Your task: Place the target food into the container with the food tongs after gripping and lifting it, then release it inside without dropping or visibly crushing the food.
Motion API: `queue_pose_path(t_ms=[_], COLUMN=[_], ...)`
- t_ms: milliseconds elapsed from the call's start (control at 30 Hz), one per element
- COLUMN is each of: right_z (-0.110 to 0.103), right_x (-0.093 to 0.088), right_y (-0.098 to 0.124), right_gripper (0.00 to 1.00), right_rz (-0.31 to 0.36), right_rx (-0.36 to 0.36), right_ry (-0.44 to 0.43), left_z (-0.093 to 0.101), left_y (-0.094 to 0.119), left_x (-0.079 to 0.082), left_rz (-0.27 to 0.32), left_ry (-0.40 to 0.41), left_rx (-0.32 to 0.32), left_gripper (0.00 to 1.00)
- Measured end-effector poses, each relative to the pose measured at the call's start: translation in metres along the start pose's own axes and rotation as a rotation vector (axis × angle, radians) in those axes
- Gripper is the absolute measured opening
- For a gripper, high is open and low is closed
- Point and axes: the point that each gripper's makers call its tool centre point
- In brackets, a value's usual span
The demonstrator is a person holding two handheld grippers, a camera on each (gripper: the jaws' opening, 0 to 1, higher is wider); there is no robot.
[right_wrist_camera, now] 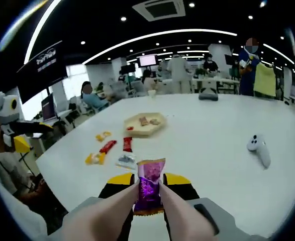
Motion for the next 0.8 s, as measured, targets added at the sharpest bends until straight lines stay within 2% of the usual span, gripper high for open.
queue_pose_path(t_ms=[200,367,600,700,800], right_z=[0.009,0.019,0.018,0.016,0.011], right_x=[0.001,0.003,0.006,0.011,0.02], right_y=[0.007,0.006,-0.001,-0.009,-0.016], right_gripper=[0.21,0.22,0.22,0.22,0.22], right_rz=[0.002,0.006,-0.027,-0.052,-0.055], right_rx=[0.025,0.014,0.008,0.001,-0.003], right_ry=[0.01,-0.009,0.017,0.046,0.077], left_z=[0.014,0.017,-0.003,-0.024,-0.04], left_y=[-0.008,-0.02,-0.028,-0.035,-0.046], left_x=[0.0,0.011,0.012,0.009,0.012], left_rz=[-0.021,-0.018,-0.003,0.007,0.027], left_ry=[0.001,-0.021,0.002,0.034,0.034], left_rx=[0.012,-0.008,-0.006,-0.01,-0.034], left_gripper=[0.79,0.79,0.78,0.79,0.78])
Point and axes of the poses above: the point that each gripper's makers call its tool centre point, and the gripper's own axes: y roughly backward along the fingers, z roughly to its right, x roughly out of its top, and after that the axes turned 1 degree about -z, right-handed
